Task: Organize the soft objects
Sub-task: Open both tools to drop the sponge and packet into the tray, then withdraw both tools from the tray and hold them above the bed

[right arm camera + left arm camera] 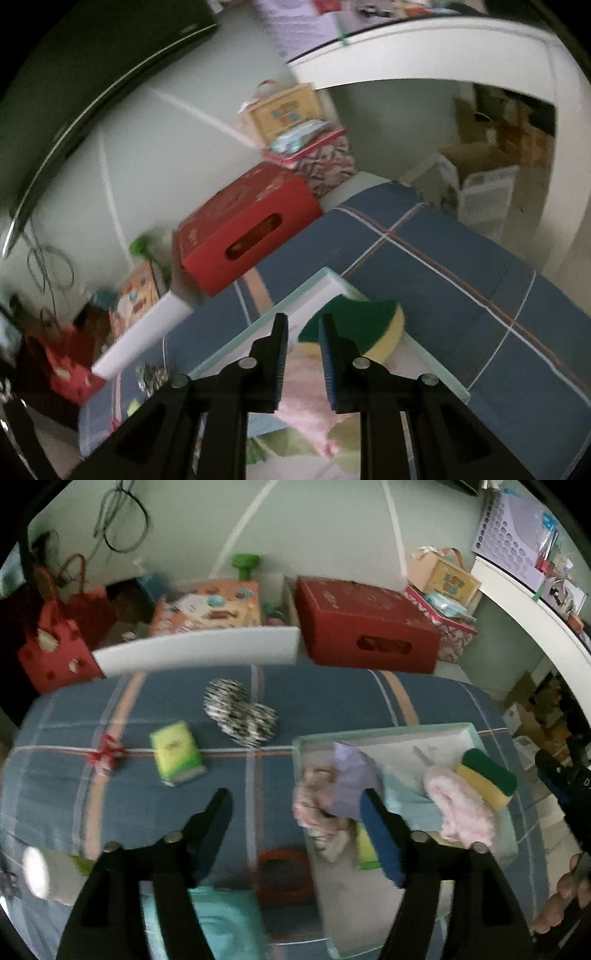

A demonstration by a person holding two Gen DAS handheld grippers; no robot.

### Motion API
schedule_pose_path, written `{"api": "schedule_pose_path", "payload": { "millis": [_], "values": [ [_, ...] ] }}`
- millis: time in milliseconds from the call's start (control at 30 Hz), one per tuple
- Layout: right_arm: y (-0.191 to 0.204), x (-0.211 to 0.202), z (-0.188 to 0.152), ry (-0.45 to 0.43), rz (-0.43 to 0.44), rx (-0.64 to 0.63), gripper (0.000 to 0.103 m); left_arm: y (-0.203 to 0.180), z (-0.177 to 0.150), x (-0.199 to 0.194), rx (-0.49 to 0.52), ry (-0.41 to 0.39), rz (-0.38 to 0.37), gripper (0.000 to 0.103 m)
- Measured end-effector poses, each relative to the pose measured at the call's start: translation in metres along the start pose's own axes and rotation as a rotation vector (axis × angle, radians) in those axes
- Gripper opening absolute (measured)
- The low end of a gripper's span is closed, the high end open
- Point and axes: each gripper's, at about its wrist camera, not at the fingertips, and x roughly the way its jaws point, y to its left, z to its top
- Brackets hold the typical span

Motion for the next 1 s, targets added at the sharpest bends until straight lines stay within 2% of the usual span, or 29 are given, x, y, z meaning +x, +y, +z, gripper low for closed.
{"api": "schedule_pose_path", "payload": {
  "millis": [133, 200, 300, 433, 567, 633, 800, 900, 967, 1000],
  "values": [
    [0.026, 0.005, -0.008, 0.043, 0.036, -0.093, 0.024, 0.021, 0.001, -0.016, 0.010, -0.040, 0.110, 0.080],
    [0.041, 0.018, -0.016, 0.118, 0.067, -0.151, 0.024, 0.032, 0.001, -0.020, 0.013, -0.045, 0.156, 0.080],
    [0.064, 0.029, -0.029, 0.177, 0.040, -0.245, 0.026, 0.050, 0.000, -0.024, -0.006, -0.047, 0.194, 0.080],
    [0.088, 0.031, -0.042, 0.202, 0.067, -0.313, 0.047, 0.076, -0.002, -0.029, -0.062, -0.052, 0.230, 0.081],
    [0.111, 0.027, -0.057, 0.217, 0.095, -0.376, 0.054, 0.093, -0.007, -0.031, -0.099, -0.046, 0.252, 0.090],
    [0.123, 0.026, -0.063, 0.224, 0.100, -0.400, 0.057, 0.100, -0.008, -0.032, -0.111, -0.044, 0.271, 0.091],
    [0.142, 0.023, -0.074, 0.237, 0.114, -0.427, 0.074, 0.116, -0.012, -0.035, -0.148, -0.041, 0.290, 0.094],
    [0.152, 0.022, -0.080, 0.241, 0.112, -0.454, 0.088, 0.123, -0.015, -0.035, -0.158, -0.036, 0.300, 0.094],
    [0.158, 0.022, -0.083, 0.242, 0.117, -0.472, 0.103, 0.128, -0.016, -0.037, -0.168, -0.041, 0.304, 0.095],
    [0.162, 0.022, -0.085, 0.240, 0.118, -0.480, 0.103, 0.131, -0.017, -0.038, -0.177, -0.045, 0.303, 0.095]
  ]
}}
